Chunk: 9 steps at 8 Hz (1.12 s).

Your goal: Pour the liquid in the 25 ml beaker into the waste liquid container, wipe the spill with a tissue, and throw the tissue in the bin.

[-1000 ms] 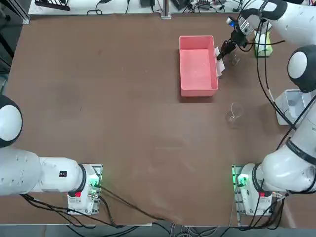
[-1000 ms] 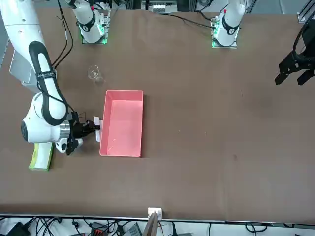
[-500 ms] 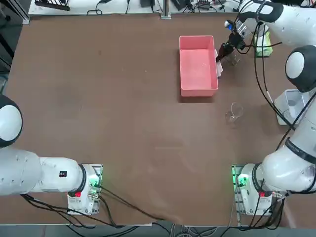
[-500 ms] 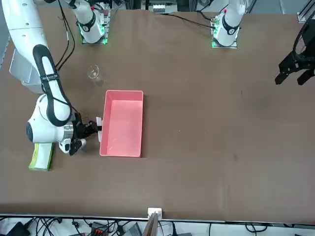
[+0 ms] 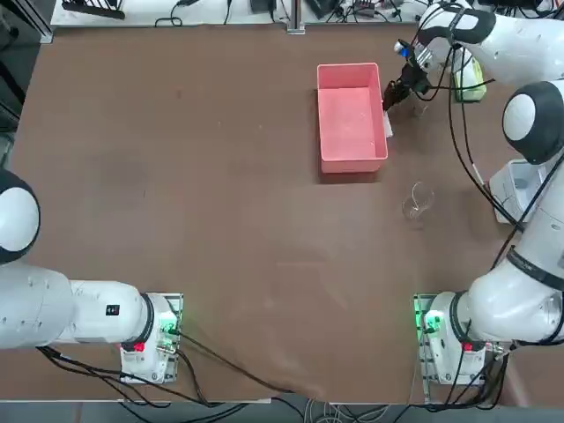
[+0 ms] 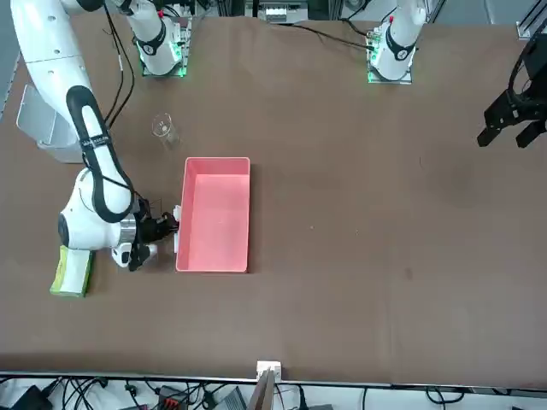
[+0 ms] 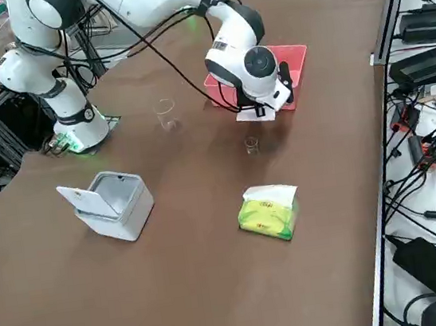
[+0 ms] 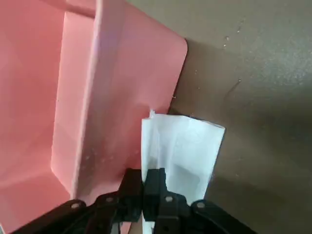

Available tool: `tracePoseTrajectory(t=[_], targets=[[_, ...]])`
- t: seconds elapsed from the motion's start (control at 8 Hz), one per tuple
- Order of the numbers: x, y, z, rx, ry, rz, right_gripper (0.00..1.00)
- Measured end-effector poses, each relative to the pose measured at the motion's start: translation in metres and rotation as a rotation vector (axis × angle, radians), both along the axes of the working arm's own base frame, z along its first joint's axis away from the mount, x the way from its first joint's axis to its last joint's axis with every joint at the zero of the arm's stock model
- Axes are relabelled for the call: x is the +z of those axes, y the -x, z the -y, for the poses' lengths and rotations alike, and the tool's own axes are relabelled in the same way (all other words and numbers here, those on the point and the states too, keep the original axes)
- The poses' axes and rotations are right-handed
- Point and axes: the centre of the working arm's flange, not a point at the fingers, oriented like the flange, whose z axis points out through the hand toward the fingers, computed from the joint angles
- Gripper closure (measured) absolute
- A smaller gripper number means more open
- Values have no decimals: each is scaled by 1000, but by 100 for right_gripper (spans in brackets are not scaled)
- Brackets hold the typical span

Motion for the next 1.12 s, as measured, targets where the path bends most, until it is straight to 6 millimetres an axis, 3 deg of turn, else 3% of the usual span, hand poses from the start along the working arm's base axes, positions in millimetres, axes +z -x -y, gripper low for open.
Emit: tracePoseTrajectory(t=[0.75, 1.12], targets=[[-25, 0, 5, -5, 10, 14, 96], [-26, 1, 6, -1, 5, 20, 96]])
